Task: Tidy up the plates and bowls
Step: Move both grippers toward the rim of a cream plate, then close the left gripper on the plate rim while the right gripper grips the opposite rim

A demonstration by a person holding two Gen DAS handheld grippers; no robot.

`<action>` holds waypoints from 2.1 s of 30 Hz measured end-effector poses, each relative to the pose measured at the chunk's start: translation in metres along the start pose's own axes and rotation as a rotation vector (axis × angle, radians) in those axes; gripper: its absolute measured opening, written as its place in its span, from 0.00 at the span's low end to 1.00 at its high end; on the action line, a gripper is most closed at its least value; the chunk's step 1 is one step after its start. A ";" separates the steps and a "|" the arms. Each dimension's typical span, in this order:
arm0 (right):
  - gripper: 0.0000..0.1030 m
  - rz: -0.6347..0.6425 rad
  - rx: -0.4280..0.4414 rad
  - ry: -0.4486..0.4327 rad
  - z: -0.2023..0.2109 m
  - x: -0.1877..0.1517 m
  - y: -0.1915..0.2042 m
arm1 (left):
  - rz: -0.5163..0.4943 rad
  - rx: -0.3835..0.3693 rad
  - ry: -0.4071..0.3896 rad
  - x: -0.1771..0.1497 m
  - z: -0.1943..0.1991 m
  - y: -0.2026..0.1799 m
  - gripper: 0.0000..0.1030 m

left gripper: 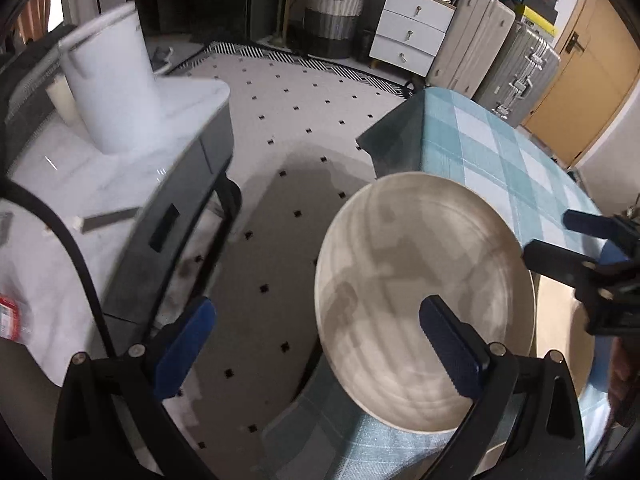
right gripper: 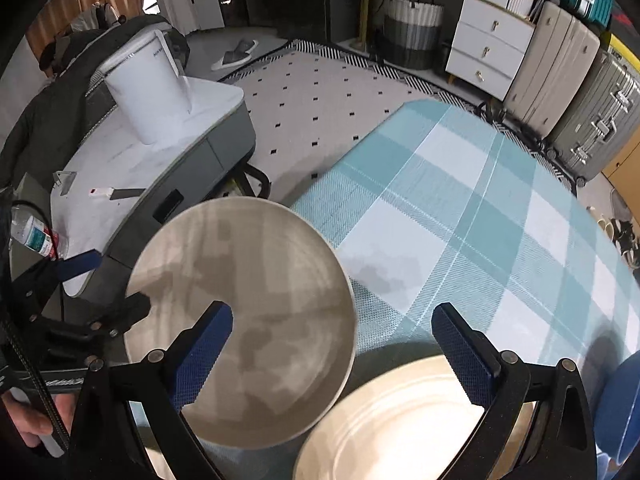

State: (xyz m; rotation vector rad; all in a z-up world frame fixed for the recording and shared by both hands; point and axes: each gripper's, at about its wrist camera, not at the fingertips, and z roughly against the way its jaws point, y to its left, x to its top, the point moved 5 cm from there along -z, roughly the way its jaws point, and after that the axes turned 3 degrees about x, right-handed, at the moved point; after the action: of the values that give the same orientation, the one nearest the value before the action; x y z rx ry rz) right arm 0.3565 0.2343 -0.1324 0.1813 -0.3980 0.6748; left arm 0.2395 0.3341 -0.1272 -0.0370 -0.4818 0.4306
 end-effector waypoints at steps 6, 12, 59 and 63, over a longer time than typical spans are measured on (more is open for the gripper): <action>0.97 -0.034 0.029 0.044 -0.021 -0.005 -0.006 | 0.042 -0.035 0.047 -0.005 -0.014 0.012 0.98; 0.87 -0.061 0.045 0.077 -0.035 -0.009 -0.012 | 0.037 -0.061 0.073 -0.008 -0.021 0.007 0.97; 0.11 -0.187 0.090 0.067 -0.023 -0.018 -0.020 | 0.039 -0.155 0.181 -0.008 -0.009 0.002 0.12; 0.11 -0.201 0.094 0.069 -0.015 -0.018 -0.017 | 0.041 -0.142 0.174 -0.006 0.000 0.003 0.12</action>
State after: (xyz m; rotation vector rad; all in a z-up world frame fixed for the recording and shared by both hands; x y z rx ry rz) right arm 0.3588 0.2148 -0.1542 0.2822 -0.2778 0.5002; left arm 0.2337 0.3342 -0.1305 -0.2196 -0.3399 0.4289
